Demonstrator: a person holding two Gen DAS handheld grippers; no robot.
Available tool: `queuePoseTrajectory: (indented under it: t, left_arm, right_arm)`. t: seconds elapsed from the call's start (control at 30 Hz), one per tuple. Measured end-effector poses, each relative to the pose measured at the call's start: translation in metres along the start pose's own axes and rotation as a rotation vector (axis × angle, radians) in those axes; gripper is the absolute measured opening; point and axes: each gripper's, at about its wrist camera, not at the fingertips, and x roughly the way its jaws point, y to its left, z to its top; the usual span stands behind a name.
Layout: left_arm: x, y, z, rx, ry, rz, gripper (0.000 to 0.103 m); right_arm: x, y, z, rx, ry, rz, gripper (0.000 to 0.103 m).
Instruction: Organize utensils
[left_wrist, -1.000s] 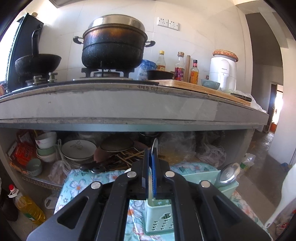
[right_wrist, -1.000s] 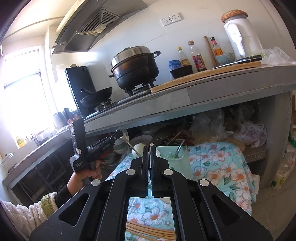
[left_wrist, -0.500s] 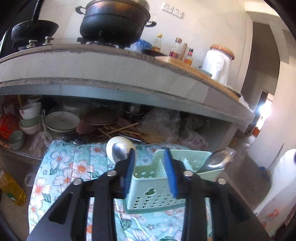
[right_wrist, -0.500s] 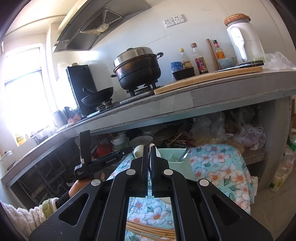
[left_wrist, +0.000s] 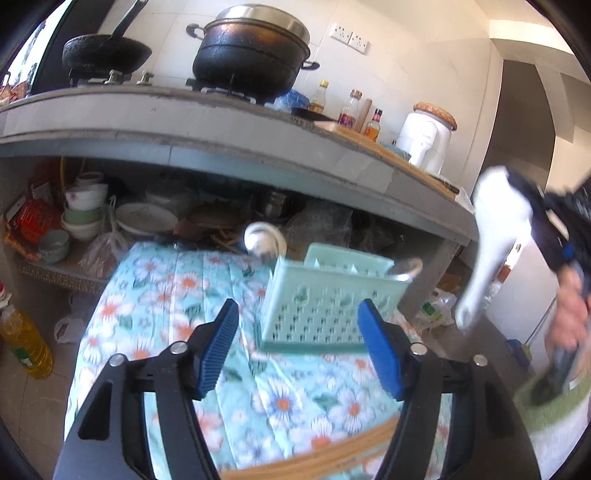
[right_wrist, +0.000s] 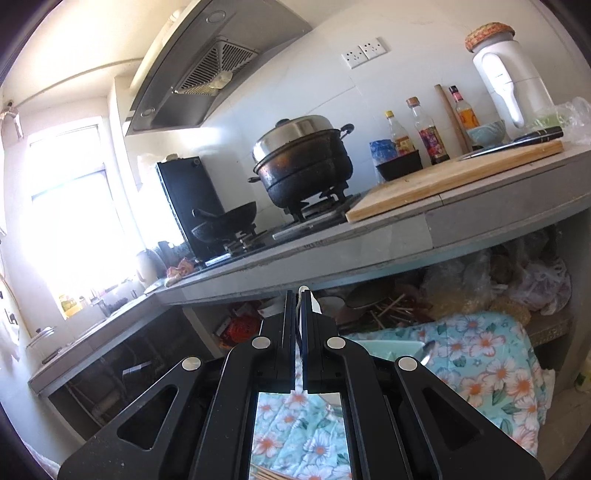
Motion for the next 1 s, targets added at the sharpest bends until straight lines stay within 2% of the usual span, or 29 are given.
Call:
queuePoseTrajectory:
  t: [0.2, 0.37, 0.53, 0.73, 0.83, 0.9, 0.97, 1.0]
  left_arm:
    - [-0.019, -0.009, -0.042, 0.042, 0.036, 0.045, 0.083]
    - [-0.025, -0.014, -0.068, 0.062, 0.059, 0.070, 0.091]
    - [-0.026, -0.014, -0.080, 0.073, 0.066, 0.095, 0.095]
    - [-0.027, -0.008, -0.081, 0.067, 0.065, 0.117, 0.097]
    - [-0.027, -0.006, -0.080, 0.056, 0.066, 0.118, 0.097]
    - [-0.027, -0.004, -0.080, 0.042, 0.069, 0.114, 0.097]
    - [-0.027, -0.004, -0.079, 0.029, 0.068, 0.109, 0.097]
    - [-0.028, -0.004, -0.079, 0.024, 0.066, 0.104, 0.097]
  right_arm:
    - [0.040, -0.014, 0.021, 0.009, -0.047, -0.003, 0.001]
    - [0.074, -0.033, 0.018, 0.016, -0.050, -0.032, 0.001]
    - [0.103, -0.054, -0.010, 0.019, -0.005, -0.085, 0.001]
    - [0.100, -0.063, -0.049, 0.002, 0.056, -0.142, 0.001]
    - [0.090, -0.057, -0.059, -0.045, 0.072, -0.194, 0.009]
    - [0.081, -0.052, -0.062, -0.078, 0.068, -0.219, 0.025]
    - [0.071, -0.046, -0.061, -0.112, 0.046, -0.250, 0.034]
    - [0.066, -0.044, -0.061, -0.123, 0.038, -0.260, 0.035]
